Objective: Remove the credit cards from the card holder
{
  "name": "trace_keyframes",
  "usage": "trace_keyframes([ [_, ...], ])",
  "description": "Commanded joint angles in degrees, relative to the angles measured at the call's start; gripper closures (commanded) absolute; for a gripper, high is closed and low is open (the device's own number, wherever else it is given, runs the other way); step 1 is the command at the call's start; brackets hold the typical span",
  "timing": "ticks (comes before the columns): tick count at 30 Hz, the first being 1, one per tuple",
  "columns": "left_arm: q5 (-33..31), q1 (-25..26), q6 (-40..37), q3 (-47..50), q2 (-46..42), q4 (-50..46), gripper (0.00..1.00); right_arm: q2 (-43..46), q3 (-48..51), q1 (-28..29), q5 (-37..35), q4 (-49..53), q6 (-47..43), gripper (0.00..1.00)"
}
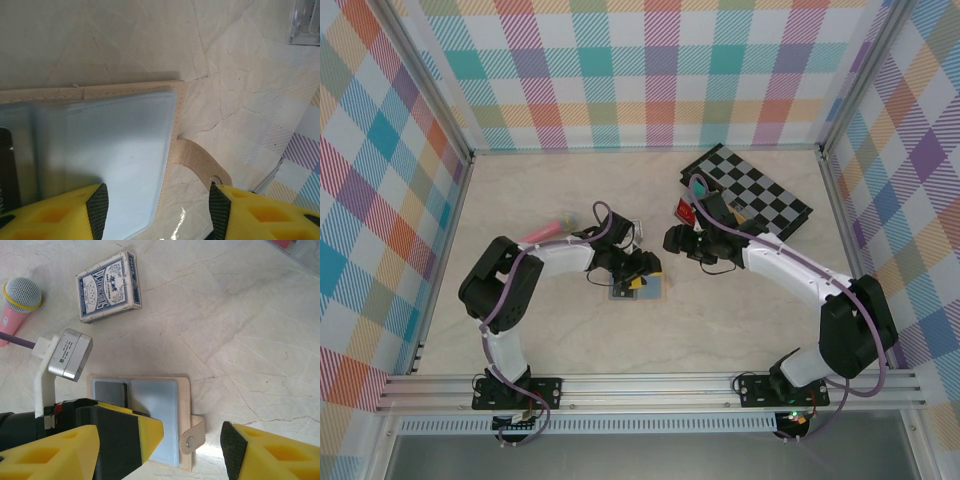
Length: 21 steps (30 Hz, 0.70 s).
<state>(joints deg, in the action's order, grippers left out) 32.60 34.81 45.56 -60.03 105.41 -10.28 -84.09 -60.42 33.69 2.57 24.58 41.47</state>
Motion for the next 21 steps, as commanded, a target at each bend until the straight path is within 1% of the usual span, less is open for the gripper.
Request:
trace_keyframes([
  [1, -4.14, 0.10, -1.49, -2.29, -6.29, -7.98, 0.42, 1.25, 0.84, -0.11, 2.57, -2.50, -1.59, 0.33],
  [3, -8.60, -0.69, -2.89, -3.47, -10.09, -13.98, 0.39, 1.89, 2.08, -0.12, 4.67, -5.58, -2.01, 0.33],
  [5, -12.19, -1.75, -3.94, -3.61, -13.02, -18.00, 0.37, 1.60, 2.80, -0.07, 7.12, -8.04, -1.95, 0.33],
  [9, -16.56, -5.22, -5.01, -0.81, -17.56, -22.41, 0.35, -1.48, 2.29, 1.51, 13.44, -12.43, -1.46, 0.36],
  [12, -16.22, -8.68, -4.67, 3.05, -19.80, -21.94, 0.35, -5.93, -0.73, 4.16, 15.01, -11.56, -1.83, 0.41],
  [15, -14.92, -11.40, -4.85, 6.25, -21.21, -20.37, 0.37, -11.08, -3.13, 6.11, 17.79, -12.23, -1.04, 0.53],
  [18, -14.55, -12.65, -5.33, 8.21, -21.95, -19.42, 0.40, -15.27, -4.66, 7.21, 19.60, -13.04, 0.65, 0.59],
  [21, -13.19, -13.09, -5.46, 9.44, -21.58, -17.91, 0.43, -18.35, -5.68, 7.68, 19.51, -12.73, 1.72, 0.64],
])
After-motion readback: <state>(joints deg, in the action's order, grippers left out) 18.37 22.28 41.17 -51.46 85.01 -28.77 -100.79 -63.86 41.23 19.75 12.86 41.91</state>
